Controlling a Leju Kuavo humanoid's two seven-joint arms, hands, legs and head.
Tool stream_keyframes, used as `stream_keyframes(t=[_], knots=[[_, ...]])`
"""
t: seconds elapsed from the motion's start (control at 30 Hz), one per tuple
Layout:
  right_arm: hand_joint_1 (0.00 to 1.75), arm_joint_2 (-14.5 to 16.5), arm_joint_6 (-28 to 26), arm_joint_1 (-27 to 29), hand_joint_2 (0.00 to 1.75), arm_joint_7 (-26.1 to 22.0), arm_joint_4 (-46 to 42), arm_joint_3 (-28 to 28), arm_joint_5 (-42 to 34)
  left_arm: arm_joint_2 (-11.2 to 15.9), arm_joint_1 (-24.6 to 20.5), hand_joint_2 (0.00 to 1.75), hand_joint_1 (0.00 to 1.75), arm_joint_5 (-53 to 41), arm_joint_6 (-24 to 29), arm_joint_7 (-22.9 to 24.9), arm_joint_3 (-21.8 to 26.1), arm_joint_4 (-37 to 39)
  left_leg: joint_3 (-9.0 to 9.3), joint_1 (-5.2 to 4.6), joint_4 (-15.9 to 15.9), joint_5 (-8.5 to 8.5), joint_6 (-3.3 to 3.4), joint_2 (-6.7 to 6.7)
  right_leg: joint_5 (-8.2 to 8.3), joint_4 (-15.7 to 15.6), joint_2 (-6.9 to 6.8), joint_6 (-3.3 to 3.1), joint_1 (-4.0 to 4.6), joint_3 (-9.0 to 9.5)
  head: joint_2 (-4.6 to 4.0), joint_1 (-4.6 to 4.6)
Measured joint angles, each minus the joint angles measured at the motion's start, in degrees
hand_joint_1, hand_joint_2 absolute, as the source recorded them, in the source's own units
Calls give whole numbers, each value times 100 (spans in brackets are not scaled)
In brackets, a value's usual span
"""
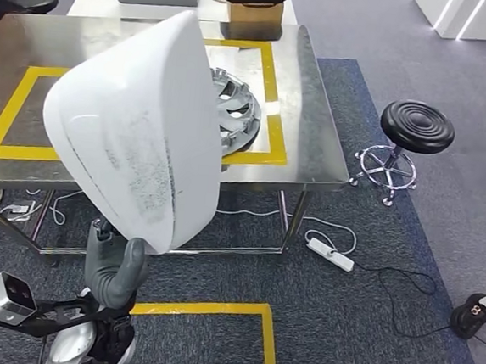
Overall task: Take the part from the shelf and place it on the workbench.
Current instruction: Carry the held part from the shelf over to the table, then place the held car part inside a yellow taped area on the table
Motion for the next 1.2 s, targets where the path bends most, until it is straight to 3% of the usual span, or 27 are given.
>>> stream_keyframes(t=[0.07, 0.13, 0.17, 0.23, 0.3, 0.47, 0.53, 0.6, 0.63, 0.67, 0.7, 0.77, 0.83, 0.93, 1.0, 1.1, 1.13, 1.17, 1.2], knots=[[0, -2, 13, 5, 175, 0, 1, 0, 2, 2, 4, 175, 175, -4, -20, -9, -5, -1, 45, 3, -5, -37, 37, 6, -292, 717, -4, 41, -15, -342, 0, 31], [0, -2, 22, 27, 175, 0, 1, 0, 2, 10, 11, 175, 175, -5, -38, -10, -5, -1, 105, 3, -5, -85, 42, 7, -400, 1186, -5, 75, -26, -590, 0, 35], [0, -2, 24, 36, 175, 0, 1, 0, 2, 14, 16, 175, 175, -7, -45, -10, -5, -1, 153, 4, -3, -112, 37, 6, -301, 1126, -6, 89, -35, -570, 0, 40], [0, -3, 24, 41, 175, 0, 1, 0, -1, 18, 24, 175, 175, -9, -52, -10, -5, -1, 277, 11, 3, -162, -7, 8, 83, 454, -16, 98, -54, -238, 0, 43], [0, -3, 25, 33, 175, -1, 2, 1, -10, 16, 25, 175, 175, 5, -45, -9, 0, 0, 346, -2, 19, -211, -82, 3, 266, -174, -25, 71, -49, 100, 0, 45], [0, -7, 16, 31, 175, -7, 3, 1, -35, -14, 26, 175, 175, 97, -7, 29, 10, -3, 331, -3, 75, -342, -224, 0, 117, -368, -10, -122, -41, 226, 1, -8], [0, -8, 14, 22, 175, -16, 3, 0, -35, -23, 23, 175, 175, 139, 2, 47, 12, -5, 57, 4, 581, -563, -278, 3, 69, -393, -10, -187, -57, 290, 1, -36], [0, -8, 13, 11, 175, -20, 3, 0, -36, -22, 31, 175, 175, 171, 3, 60, 14, -4, -443, 12, 1335, -786, -309, 4, 21, -396, -10, -219, -59, 332, 1, -51], [0, -8, 13, 12, 175, -19, 3, 0, -37, -21, 36, 175, 175, 184, 3, 68, 16, -3, -634, 18, 1563, -785, -316, 4, -2, -396, -8, -222, -60, 357, 0, -54], [0, -8, 13, 16, 175, -18, 3, 0, -37, -21, 40, 175, 175, 198, 3, 75, 19, -3, -723, 25, 1594, -668, -318, 4, -25, -396, -6, -218, -61, 390, 0, -51], [0, -8, 13, 19, 175, -17, 3, 0, -38, -21, 40, 175, 175, 212, 3, 83, 21, -3, -700, 33, 1423, -453, -315, 4, -49, -396, 0, -208, -65, 428, 0, -53], [0, -7, 13, 20, 175, -17, 3, 0, -38, -22, 36, 175, 175, 243, 2, 95, 26, -3, -459, 46, 755, 35, -308, 5, -97, -390, 17, -162, -66, 497, 0, -55], [0, -8, 9, 13, 175, -17, 3, 0, -38, -32, 29, 175, 175, 274, 2, 104, 31, -3, -266, 46, 248, 199, -261, -1, -131, -377, 32, -91, -51, 505, 0, -62], [0, -8, -1, 13, 175, -17, 3, 0, -38, -60, 36, 175, 175, 317, 4, 126, 59, -3, -233, 40, 127, 154, -138, -19, -141, -419, 23, 9, -48, 505, 1, -57], [0, -8, -4, 12, 175, -17, 3, 0, -38, -84, 33, 175, 175, 335, 9, 139, 89, -4, -201, 53, 108, 149, -66, -20, -276, -218, 9, 61, -51, 420, 1, -32], [0, -8, -3, 13, 175, -18, 3, 0, -31, -97, 32, 175, 175, 270, 13, 136, 114, -3, -160, 38, 103, 102, 5, -14, -710, 782, -3, 83, -48, -83, 1, 6], [0, -7, 4, 17, 175, -19, 3, 0, -25, -92, 33, 175, 175, 214, 5, 116, 116, -3, -145, 28, 103, 68, 23, -23, -761, 1044, -2, 82, -47, -237, 1, 8], [0, -7, 14, 20, 175, -19, 3, 0, -17, -83, 34, 175, 175, 163, -11, 87, 116, -3, -118, 21, 103, 25, 36, -33, -705, 1127, -2, 78, -45, -306, 1, 10], [0, -7, 25, 21, 175, -20, 3, 0, -9, -73, 35, 175, 175, 128, -34, 54, 115, -3, -75, 16, 103, -25, 42, -43, -551, 1007, -3, 69, -45, -271, 0, 9]])
